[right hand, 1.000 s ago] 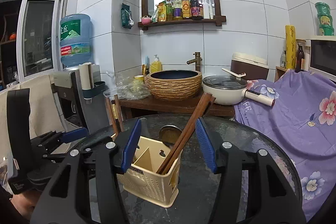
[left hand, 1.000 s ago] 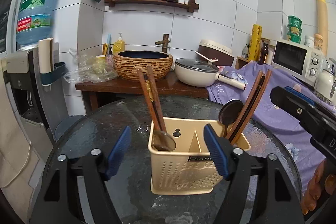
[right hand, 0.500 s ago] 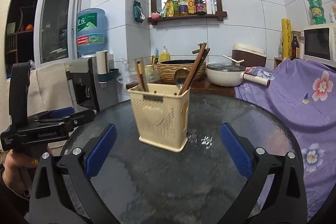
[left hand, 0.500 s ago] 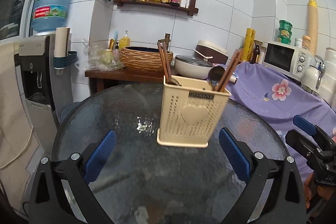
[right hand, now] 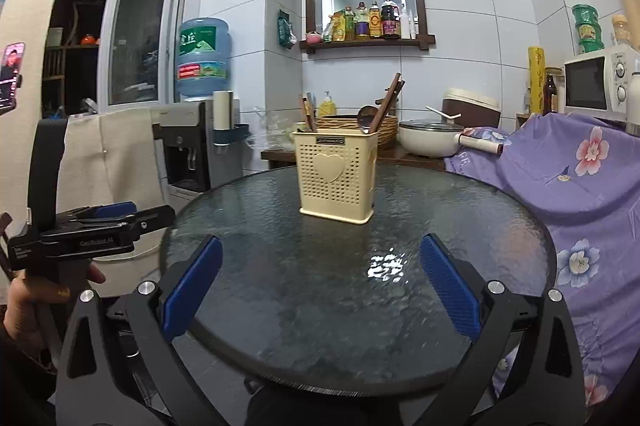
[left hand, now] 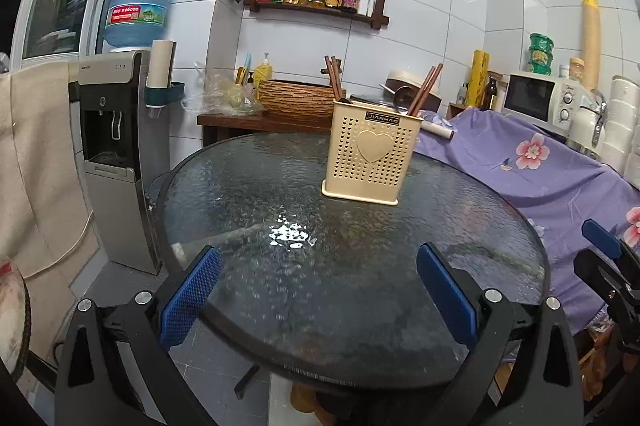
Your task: Organize utensils
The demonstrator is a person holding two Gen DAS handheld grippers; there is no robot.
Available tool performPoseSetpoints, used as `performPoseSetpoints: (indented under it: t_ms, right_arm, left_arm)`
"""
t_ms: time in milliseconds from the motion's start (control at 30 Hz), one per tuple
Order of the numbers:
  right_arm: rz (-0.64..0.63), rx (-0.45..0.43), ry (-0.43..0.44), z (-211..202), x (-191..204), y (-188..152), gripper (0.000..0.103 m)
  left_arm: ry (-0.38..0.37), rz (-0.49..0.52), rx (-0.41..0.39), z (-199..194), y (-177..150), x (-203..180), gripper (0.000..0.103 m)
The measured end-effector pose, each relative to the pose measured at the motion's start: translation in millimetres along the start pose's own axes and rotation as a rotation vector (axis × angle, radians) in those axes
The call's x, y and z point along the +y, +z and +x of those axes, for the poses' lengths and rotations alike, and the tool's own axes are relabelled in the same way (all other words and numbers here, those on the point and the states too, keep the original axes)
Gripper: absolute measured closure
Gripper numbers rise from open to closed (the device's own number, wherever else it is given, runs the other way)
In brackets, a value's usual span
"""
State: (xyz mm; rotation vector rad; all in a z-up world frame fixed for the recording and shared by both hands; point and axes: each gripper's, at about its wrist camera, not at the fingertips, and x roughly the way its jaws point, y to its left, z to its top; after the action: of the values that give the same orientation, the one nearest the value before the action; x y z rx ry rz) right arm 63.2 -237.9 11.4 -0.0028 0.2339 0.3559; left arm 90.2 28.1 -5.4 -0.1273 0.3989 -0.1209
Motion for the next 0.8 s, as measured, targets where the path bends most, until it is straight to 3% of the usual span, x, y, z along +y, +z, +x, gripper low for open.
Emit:
performPoseSetpoints:
  t_ms: [333, 800]
  right_arm:
    - [0.009, -0.025, 0.013, -45, 9, -9, 0.006]
    - [0.031, -0.038, 0.006, -50, 6, -8, 0.006]
  left_arm:
    - [-0.062, 0.074, -0.053, -51, -11, -11, 0.006]
    - [-0.058, 0.055, -0.058, -62, -16, -8, 0.006]
